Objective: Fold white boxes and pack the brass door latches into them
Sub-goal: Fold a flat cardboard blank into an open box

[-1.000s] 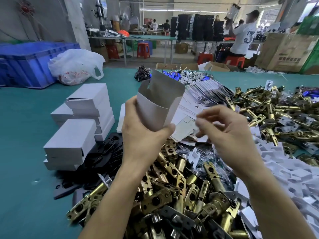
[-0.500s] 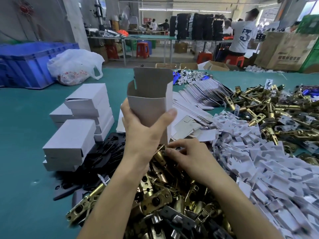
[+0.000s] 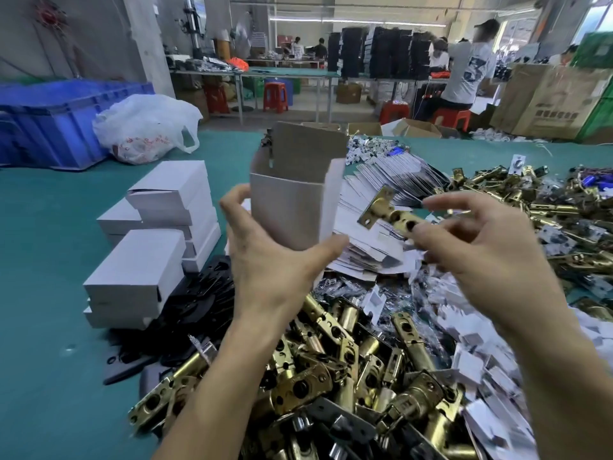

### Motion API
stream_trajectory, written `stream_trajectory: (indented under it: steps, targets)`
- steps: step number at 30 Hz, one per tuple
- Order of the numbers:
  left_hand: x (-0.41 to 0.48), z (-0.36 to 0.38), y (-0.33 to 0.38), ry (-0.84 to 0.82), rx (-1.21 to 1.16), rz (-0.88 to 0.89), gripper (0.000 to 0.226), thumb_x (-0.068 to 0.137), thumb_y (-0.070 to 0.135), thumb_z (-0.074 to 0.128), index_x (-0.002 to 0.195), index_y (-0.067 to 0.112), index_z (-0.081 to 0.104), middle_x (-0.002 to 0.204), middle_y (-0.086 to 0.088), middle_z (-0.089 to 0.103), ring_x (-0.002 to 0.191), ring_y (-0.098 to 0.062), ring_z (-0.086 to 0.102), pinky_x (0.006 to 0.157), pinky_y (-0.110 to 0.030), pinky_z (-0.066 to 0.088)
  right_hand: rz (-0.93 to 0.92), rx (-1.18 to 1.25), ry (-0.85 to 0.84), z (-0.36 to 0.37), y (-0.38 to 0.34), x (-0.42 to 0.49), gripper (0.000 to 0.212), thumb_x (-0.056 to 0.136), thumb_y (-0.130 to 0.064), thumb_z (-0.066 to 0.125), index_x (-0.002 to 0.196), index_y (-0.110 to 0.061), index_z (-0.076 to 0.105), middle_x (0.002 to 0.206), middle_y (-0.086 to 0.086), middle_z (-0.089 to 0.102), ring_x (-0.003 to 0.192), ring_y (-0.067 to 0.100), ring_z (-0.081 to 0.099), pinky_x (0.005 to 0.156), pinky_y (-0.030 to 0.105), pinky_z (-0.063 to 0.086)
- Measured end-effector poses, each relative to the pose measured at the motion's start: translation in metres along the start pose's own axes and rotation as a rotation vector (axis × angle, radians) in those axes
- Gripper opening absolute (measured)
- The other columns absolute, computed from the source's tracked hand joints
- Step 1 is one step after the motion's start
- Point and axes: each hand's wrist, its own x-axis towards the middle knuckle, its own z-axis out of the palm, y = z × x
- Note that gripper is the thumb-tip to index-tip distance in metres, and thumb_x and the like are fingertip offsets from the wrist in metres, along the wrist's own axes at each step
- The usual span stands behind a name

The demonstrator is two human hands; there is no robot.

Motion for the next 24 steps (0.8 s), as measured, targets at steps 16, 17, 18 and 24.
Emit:
stream_trajectory:
  steps: [16,17,18,24]
  targets:
    - [-0.01,0.006,-0.005,-0.342,0.355,0.16,0.082,0.061,0.043,0.074,0.136,0.041,0.04,0.117,0.016,0.052,0.103,-0.017,0.054,0.078,-0.044,0.054,-0.398,-0.039,0.256,-0.01,-0.01,0.0,0.021,0.096,-0.013,0.063,0.106,-0.031,0.069,0.087,-0.005,0.07,0.07,0.019,0.061,0.057,0.033,0.052]
    - [-0.011,0.006,-0.004,-0.344,0.368,0.167,0.082,0.061,0.043,0.073,0.136,0.042,0.04,0.117,0.016,0.051,0.104,-0.018,0.054,0.078,-0.045,0.054,-0.374,-0.028,0.272,-0.01,-0.008,0.0,0.02,0.096,-0.013,0.063,0.106,-0.029,0.069,0.086,-0.004,0.07,0.07,0.019,0.062,0.057,0.033,0.054]
    - [-0.011,0.006,-0.004,-0.343,0.376,0.176,0.082,0.061,0.043,0.072,0.136,0.042,0.04,0.117,0.016,0.051,0.104,-0.018,0.053,0.078,-0.045,0.054,-0.361,-0.005,0.297,-0.01,-0.008,0.001,0.018,0.096,-0.015,0.064,0.106,-0.029,0.069,0.085,-0.004,0.07,0.069,0.017,0.064,0.058,0.03,0.056]
    - [-0.015,0.009,-0.001,-0.344,0.368,0.253,0.082,0.063,0.039,0.071,0.139,0.036,0.041,0.125,0.015,0.052,0.108,-0.016,0.05,0.08,-0.043,0.052,-0.345,0.003,0.393,-0.013,-0.01,0.001,0.024,0.091,-0.027,0.071,0.092,-0.041,0.051,0.076,-0.01,0.069,0.063,0.015,0.069,0.056,0.04,0.059]
